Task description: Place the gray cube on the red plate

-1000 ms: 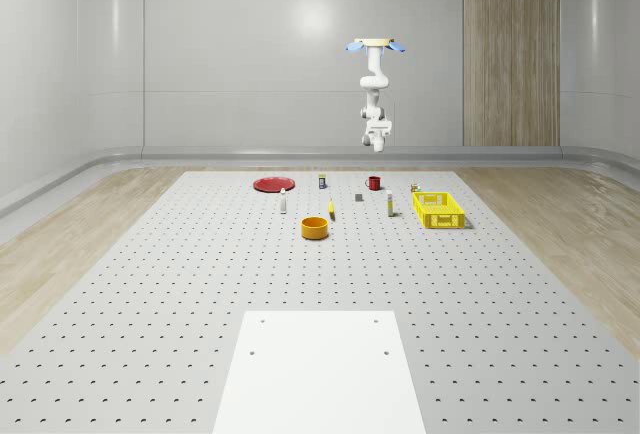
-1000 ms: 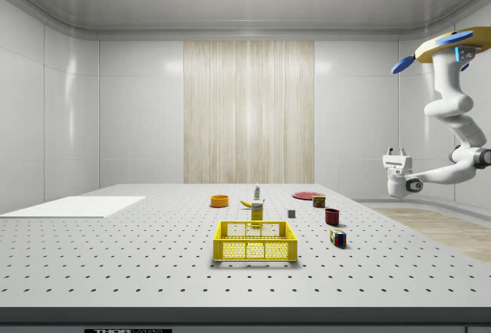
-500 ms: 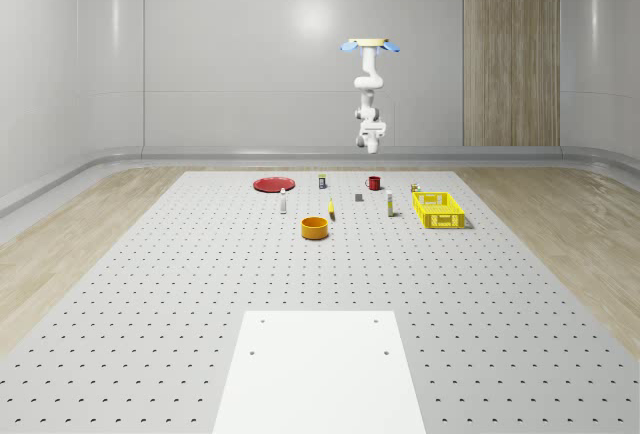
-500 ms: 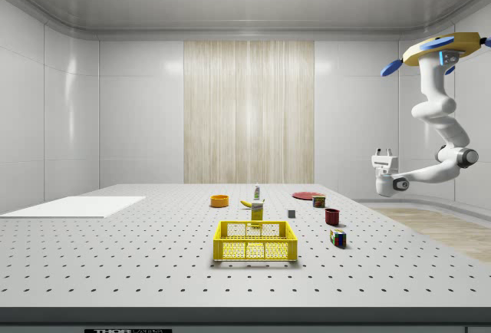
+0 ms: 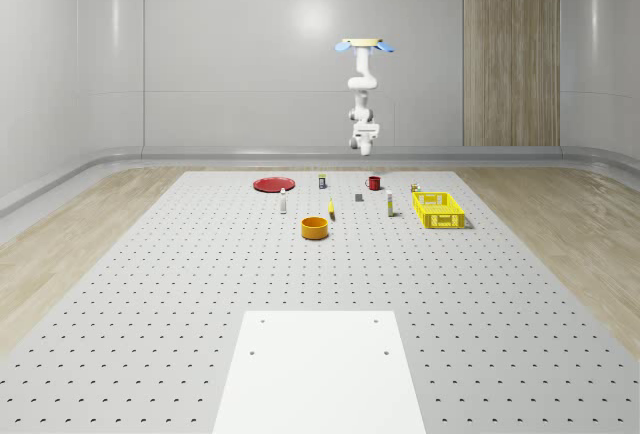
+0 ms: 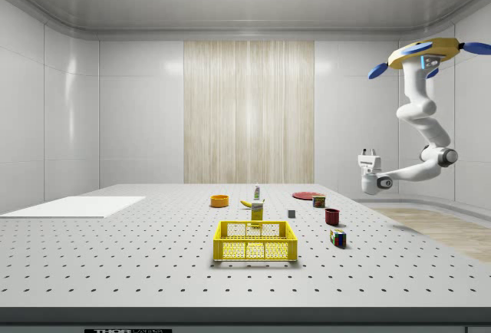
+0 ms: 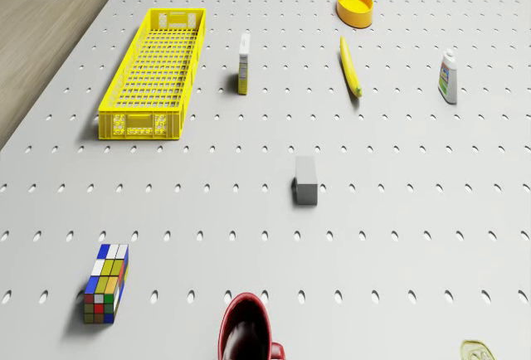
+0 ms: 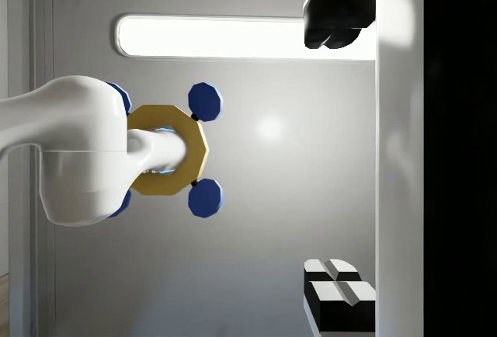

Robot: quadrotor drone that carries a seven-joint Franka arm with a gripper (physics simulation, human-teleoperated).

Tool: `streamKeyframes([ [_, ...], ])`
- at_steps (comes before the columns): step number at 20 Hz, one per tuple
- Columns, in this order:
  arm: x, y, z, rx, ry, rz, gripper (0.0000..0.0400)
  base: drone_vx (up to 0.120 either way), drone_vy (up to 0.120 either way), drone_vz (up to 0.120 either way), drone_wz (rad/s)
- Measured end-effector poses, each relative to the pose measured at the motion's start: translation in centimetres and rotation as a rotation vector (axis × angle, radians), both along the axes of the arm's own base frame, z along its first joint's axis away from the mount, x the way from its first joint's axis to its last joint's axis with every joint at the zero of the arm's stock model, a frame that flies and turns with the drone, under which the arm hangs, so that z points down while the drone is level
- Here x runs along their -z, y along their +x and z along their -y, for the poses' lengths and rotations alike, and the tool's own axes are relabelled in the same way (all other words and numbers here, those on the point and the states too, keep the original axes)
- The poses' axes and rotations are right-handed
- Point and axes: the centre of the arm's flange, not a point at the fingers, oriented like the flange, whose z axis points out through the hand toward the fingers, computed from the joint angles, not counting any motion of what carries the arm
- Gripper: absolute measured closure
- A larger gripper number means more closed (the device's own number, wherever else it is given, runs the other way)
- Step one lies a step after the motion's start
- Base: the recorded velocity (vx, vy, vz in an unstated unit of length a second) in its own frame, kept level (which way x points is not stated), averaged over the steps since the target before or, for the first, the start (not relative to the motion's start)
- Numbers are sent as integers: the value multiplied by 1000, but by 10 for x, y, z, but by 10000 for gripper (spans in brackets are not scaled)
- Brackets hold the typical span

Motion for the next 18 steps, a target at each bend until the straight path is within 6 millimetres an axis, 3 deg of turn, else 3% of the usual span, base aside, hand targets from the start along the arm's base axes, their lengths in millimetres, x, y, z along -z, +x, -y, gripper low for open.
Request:
streamKeyframes([
  [18,0,-1,-9,2,-88,14,0,120,-120,0,0],
])
